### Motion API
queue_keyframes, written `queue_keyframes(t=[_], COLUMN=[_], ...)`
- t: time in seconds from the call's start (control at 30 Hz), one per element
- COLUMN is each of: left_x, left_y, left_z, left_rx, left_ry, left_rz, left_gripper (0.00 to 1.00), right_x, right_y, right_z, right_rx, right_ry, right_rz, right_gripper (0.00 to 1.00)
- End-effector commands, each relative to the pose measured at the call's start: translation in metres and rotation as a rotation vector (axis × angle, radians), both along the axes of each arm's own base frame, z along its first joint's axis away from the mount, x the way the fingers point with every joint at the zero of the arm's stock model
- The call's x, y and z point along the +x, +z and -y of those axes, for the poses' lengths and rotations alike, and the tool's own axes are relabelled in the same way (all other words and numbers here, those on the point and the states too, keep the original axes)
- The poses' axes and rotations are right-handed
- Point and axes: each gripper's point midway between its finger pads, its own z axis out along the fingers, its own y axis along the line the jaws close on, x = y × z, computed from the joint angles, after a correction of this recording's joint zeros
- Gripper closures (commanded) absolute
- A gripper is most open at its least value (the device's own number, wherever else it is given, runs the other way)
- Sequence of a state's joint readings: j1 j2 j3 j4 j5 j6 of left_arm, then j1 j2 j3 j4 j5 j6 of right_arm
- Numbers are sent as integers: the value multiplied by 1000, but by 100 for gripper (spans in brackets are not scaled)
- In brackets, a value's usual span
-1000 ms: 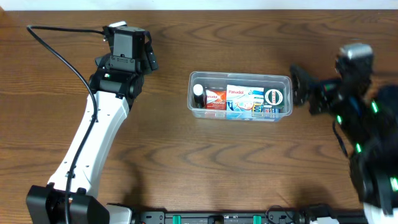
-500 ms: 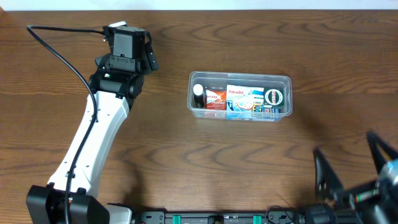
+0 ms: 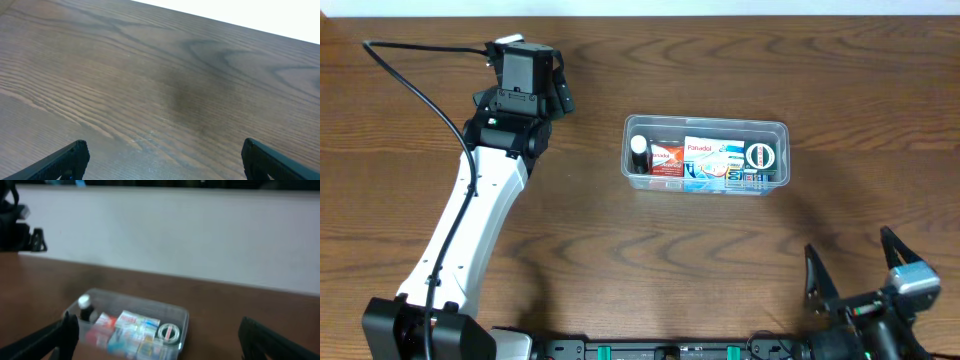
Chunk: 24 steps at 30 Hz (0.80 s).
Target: Pack container
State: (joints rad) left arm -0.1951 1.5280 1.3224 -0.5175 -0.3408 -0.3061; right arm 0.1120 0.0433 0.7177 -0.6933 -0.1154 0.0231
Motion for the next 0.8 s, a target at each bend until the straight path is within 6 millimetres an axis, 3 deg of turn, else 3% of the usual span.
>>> queue_keyframes(t=[0.0,0.3,0.53,0.77], left_x=[-1,-1,-1,-1], left_y=[8,8,8,8], left_z=[-3,-3,-3,-3], left_rx=[12,12,12,12], left_ry=[5,5,5,5], left_rz=[16,16,16,16], left_gripper=[2,2,2,2], right_x=[14,61,80,90], right_y=[-18,-31,-72,-111], right_z=[2,-2,-4,0], right_rx=[-30,-38,-33,-58], right_ry=[-21,-29,-30,-53], right_rz=[20,241,277,175], right_gripper=[1,1,1,1])
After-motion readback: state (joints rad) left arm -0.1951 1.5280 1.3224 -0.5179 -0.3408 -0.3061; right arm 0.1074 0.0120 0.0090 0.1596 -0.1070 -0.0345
